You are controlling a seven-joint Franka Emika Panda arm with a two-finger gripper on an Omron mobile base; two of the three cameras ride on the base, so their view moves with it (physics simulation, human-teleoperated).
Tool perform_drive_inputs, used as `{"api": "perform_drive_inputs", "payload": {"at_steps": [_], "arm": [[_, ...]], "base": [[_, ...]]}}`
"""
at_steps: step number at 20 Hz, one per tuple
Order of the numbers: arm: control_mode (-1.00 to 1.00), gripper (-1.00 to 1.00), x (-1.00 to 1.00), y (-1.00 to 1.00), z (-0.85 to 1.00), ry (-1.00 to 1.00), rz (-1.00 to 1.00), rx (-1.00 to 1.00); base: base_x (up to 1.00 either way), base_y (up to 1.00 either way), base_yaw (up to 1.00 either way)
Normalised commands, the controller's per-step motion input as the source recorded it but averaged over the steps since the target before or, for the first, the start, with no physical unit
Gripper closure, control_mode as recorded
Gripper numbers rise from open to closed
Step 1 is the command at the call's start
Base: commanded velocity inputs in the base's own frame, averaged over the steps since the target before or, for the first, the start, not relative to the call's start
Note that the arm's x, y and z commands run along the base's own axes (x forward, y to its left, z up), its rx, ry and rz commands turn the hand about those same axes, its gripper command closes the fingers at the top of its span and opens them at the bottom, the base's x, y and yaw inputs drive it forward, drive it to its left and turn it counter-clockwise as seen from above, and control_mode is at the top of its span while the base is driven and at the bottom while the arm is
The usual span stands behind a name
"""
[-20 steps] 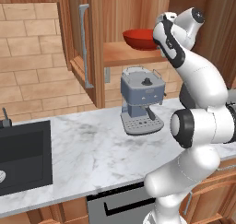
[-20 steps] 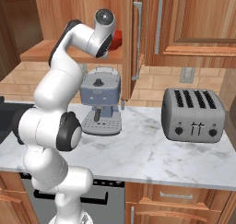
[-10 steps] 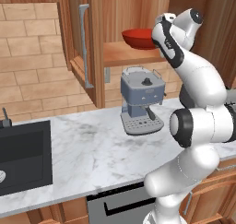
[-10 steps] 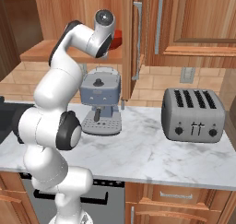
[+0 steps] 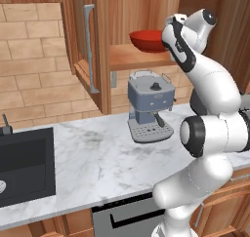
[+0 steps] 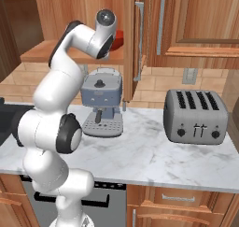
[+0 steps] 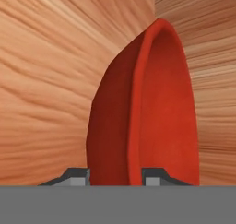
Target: Pick up the bowls from the cabinet and place each bowl in front of a stool on the dining counter.
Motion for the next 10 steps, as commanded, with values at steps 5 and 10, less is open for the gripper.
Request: {"api": "perform_drive_inputs", "payload": {"at_steps": [5,10], "arm": [[-1.00,1.00,-0.75,0.00,0.00,-0.04,0.00,0.00],[-1.00,1.00,-0.84,0.04,0.00,0.00,0.00,0.00]], "base": [[0.00,0.00,0.00],[0.00,0.00,0.00]]}}
